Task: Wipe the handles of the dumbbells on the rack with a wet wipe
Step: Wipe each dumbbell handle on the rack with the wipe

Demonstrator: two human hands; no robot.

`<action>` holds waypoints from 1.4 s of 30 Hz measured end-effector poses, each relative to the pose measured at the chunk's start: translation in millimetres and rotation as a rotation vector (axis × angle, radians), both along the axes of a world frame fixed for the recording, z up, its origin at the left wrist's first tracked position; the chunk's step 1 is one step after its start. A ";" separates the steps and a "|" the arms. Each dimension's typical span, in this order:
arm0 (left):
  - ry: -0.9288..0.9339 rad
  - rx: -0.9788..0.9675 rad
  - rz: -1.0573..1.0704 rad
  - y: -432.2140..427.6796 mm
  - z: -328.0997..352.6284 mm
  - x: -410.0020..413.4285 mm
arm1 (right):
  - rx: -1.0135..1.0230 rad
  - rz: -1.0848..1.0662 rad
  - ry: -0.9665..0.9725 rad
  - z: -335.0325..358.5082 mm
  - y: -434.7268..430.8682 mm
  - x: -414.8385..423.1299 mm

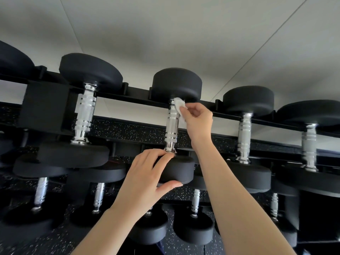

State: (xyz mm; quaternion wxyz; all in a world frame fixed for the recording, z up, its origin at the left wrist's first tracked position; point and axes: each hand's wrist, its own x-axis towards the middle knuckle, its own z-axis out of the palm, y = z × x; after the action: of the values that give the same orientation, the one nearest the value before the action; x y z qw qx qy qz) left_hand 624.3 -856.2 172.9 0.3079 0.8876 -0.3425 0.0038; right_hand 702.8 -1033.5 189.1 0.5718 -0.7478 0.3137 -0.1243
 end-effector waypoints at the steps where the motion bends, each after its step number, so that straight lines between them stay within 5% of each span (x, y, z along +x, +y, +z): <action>1: 0.001 0.001 -0.001 0.0 -0.1 0.2 | 0.017 -0.016 -0.001 -1.5 0.5 2.4; 15: -0.013 -0.018 -0.004 -0.2 -2.1 1.4 | 0.469 0.026 -0.073 -12.8 -4.6 2.1; 24: -0.014 -0.008 -0.005 0.5 -1.9 1.1 | 0.939 0.117 -0.109 -34.9 -10.0 5.5; 42: 0.002 -0.007 -0.007 0.4 -0.9 1.2 | 0.817 0.353 -0.008 -40.7 -22.5 -32.8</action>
State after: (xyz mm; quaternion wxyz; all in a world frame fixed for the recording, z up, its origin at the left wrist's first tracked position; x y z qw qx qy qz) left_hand 625.5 -855.8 172.0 0.3112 0.8854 -0.3453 0.0028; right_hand 670.1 -1056.0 148.4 0.8341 -0.5018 0.2026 0.1065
